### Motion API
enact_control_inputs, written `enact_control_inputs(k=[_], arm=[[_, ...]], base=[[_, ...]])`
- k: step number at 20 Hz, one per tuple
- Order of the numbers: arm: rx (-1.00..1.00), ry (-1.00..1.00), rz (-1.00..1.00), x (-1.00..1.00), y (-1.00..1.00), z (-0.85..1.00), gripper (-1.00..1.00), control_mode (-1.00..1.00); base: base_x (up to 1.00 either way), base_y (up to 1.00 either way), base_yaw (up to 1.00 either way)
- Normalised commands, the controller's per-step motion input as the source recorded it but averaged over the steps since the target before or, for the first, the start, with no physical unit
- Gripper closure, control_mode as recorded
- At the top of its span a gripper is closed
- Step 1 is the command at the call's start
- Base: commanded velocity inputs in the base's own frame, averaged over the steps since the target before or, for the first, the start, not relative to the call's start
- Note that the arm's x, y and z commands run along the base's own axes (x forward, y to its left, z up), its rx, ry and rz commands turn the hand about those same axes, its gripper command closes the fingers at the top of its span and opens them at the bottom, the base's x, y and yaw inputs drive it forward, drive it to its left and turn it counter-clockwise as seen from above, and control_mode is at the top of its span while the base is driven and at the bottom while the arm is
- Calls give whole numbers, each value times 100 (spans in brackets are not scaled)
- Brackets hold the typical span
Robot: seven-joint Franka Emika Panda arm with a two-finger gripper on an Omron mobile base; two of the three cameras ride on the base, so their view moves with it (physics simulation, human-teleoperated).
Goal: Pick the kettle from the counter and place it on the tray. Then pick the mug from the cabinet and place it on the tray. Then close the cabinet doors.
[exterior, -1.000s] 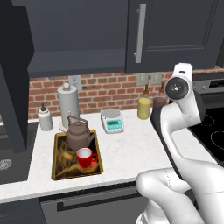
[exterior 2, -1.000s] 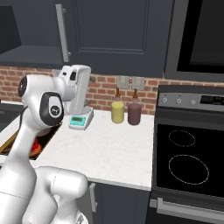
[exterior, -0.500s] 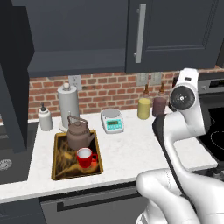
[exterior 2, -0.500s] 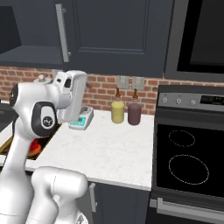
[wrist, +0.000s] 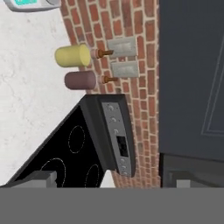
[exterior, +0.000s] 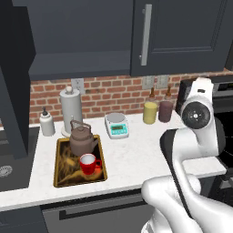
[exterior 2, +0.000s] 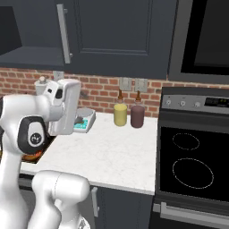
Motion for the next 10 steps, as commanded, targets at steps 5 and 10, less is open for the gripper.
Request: enact_control_inputs(k=[5, 10], arm=[[-14, -8, 0, -36, 50, 0, -100, -100], [-17, -9, 0, -36, 61, 0, -100, -100]], base=[[0, 0, 0], [0, 0, 0]])
